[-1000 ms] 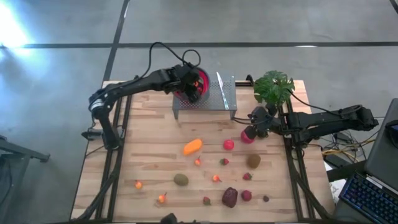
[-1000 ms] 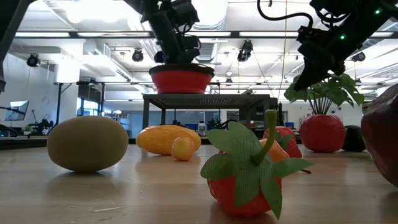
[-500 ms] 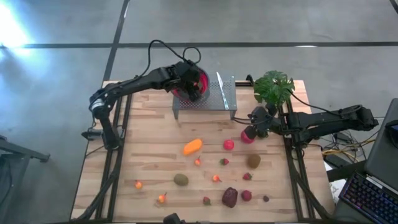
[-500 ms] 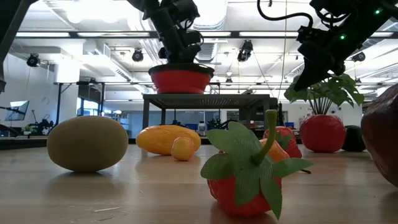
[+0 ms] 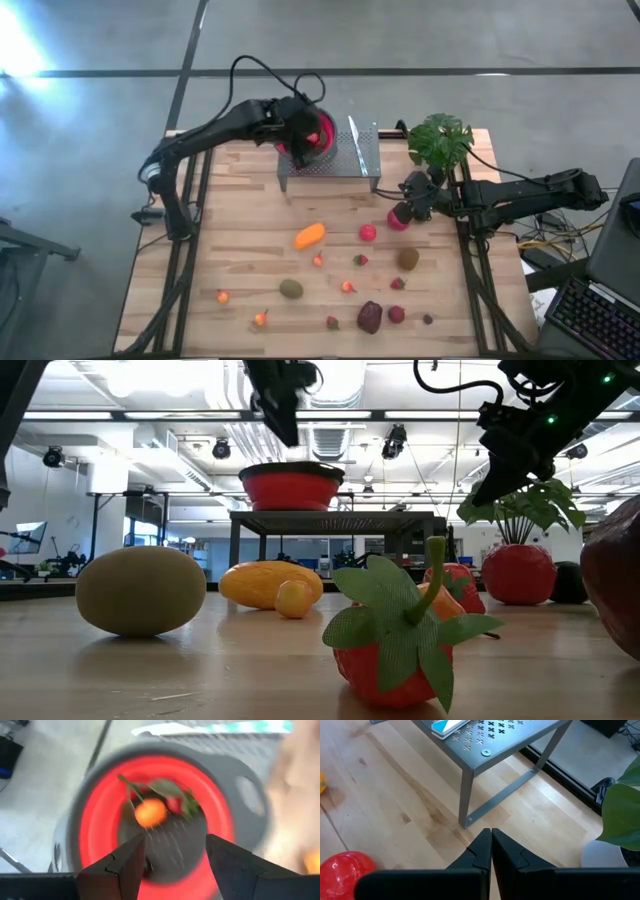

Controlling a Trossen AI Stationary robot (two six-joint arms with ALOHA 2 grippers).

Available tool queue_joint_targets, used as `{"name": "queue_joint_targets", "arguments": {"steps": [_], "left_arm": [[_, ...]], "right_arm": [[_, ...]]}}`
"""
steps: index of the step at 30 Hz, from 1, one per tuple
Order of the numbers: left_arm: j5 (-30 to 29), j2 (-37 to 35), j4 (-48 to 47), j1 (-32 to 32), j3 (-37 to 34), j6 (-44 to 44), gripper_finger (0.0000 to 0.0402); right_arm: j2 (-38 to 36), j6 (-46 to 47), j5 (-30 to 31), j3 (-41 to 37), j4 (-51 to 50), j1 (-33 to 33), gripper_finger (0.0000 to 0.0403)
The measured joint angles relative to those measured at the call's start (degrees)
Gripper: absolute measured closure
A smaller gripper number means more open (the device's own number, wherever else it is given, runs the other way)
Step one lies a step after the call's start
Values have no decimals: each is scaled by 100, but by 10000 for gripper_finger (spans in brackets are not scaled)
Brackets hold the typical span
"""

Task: Pick & Place Fruit
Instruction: Put the middle left yellow pear into the red strainer bowl on the shelf

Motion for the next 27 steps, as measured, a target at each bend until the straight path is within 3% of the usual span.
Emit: {"name": "queue_joint_targets", "arguments": {"steps": [9,20,27], "left_arm": [[5,-4,-2226,-1355,624,-1260,191],[5,-24,-2201,-3754,-46,-2697,191],[-9,-22,-2201,-5081,-882,-3893,191]], "right_arm": [[2,0,0,0,2,0,394],[0,19,0,0,4,0,394],[1,22,-2,0,6,0,394]]}}
